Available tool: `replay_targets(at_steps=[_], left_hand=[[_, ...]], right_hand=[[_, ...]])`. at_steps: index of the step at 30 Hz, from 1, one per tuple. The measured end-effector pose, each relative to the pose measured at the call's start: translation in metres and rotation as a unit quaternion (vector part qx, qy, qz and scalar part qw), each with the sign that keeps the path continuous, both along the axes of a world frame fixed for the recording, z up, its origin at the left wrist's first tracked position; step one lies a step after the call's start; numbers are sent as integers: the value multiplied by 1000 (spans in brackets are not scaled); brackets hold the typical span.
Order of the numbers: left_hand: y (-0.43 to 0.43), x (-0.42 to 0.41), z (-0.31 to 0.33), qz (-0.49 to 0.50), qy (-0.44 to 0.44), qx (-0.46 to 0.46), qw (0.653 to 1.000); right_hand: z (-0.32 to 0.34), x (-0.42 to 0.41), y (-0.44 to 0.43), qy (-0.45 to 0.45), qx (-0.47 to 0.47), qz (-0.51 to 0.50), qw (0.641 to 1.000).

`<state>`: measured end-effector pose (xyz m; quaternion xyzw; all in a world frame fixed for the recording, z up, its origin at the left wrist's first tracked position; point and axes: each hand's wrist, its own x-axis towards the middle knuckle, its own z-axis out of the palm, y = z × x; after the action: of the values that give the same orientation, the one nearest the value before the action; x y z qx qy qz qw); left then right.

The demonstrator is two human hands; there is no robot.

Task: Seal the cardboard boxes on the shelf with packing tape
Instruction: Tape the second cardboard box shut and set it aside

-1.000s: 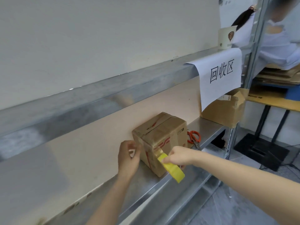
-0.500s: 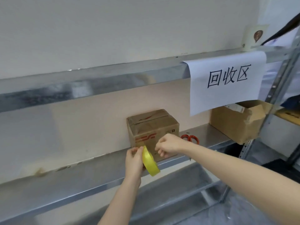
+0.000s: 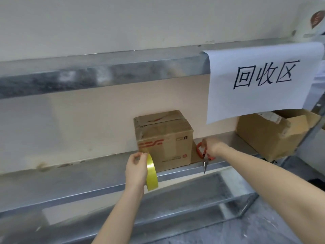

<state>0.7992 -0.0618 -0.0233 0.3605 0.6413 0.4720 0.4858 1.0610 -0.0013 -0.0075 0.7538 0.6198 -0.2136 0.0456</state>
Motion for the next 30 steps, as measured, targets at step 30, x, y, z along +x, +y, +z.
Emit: replay_targets(at_steps=[30], left_hand=[[3, -11, -8, -4, -3, 17, 1000]], right_hand=[[-43, 54, 0, -186, -4, 246, 951]])
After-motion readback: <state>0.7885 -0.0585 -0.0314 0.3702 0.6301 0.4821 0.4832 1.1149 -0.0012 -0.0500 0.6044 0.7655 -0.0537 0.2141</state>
